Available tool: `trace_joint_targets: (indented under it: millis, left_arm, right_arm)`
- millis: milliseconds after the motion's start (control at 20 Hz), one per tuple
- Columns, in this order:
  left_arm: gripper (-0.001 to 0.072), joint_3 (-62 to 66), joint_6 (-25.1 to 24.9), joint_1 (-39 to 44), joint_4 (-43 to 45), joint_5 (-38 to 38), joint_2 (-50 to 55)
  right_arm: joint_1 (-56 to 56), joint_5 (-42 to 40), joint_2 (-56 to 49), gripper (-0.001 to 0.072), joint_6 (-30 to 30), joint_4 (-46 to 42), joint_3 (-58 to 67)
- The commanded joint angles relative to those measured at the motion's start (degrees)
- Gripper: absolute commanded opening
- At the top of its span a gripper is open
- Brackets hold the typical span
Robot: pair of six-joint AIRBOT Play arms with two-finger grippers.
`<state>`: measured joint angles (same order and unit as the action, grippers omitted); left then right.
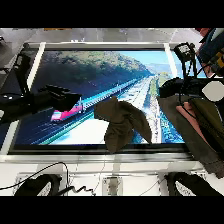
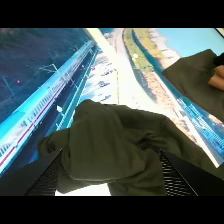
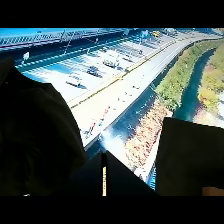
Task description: Fold the clothes and pants, and hang the long-sleeved shirts on hangers.
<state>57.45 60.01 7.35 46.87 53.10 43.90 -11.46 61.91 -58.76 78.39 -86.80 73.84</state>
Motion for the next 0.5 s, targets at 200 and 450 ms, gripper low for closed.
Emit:
trace_joint_targets:
  millis: [200,450]
  left_arm:
    - [0.0695,0.0,0.2,-0.1,9.7,1.8,0.0]
    - [0.0695,-10.4,3.6,-0.1,14.2,12.2,1.3]
  right_arm:
    - [-0.1,0.0,0.0,0.0014,0.0,0.0,0.0]
    - [-0.1,0.0,0.0,0.0014,0.0,0.0,0.0]
